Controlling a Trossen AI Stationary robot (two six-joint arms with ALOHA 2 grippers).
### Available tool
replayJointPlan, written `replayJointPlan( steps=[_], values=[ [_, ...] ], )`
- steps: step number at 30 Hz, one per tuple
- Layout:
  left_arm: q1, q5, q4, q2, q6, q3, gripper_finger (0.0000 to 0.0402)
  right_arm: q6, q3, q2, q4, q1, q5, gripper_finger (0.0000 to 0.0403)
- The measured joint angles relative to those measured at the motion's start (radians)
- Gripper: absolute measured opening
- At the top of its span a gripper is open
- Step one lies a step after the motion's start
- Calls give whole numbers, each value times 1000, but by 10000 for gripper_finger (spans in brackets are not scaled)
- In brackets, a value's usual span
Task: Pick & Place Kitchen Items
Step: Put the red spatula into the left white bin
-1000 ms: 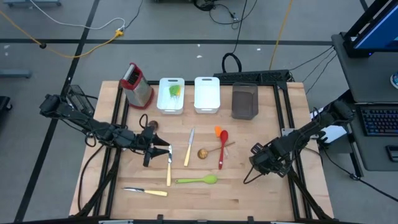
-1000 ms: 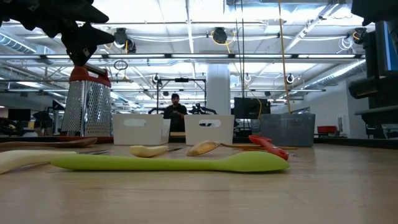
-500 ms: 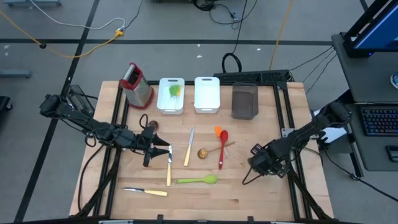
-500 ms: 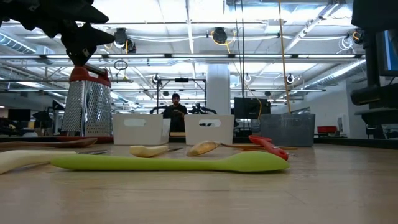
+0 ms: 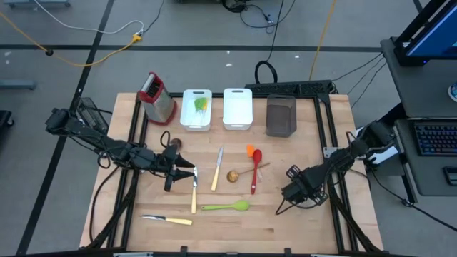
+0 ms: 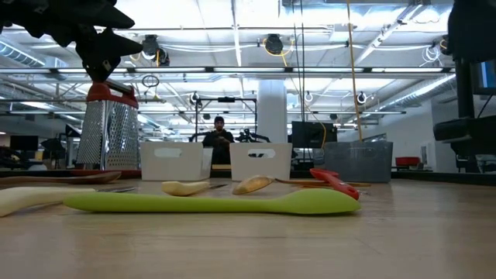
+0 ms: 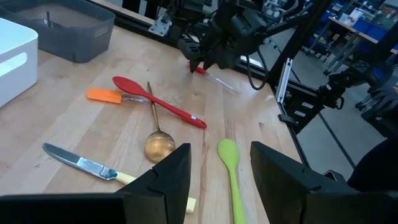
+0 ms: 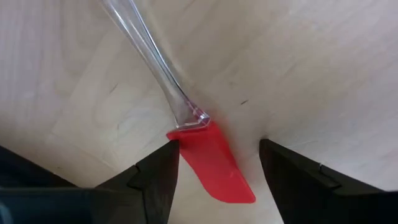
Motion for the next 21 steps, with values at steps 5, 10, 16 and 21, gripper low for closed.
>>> replayJointPlan(
  steps=[5,10,16,21],
  values=[
    [0,0,3,0,-2,0,168,45,-1,2,0,8,70,194],
    [0,0,5,0,-3,0,168,53,-2,3,1,-7,81,167],
    [0,0,8,0,-4,0,168,54,-2,3,5,-25,87,122],
    [0,-1,9,0,-8,0,168,48,-3,3,6,-39,82,63]
  ],
)
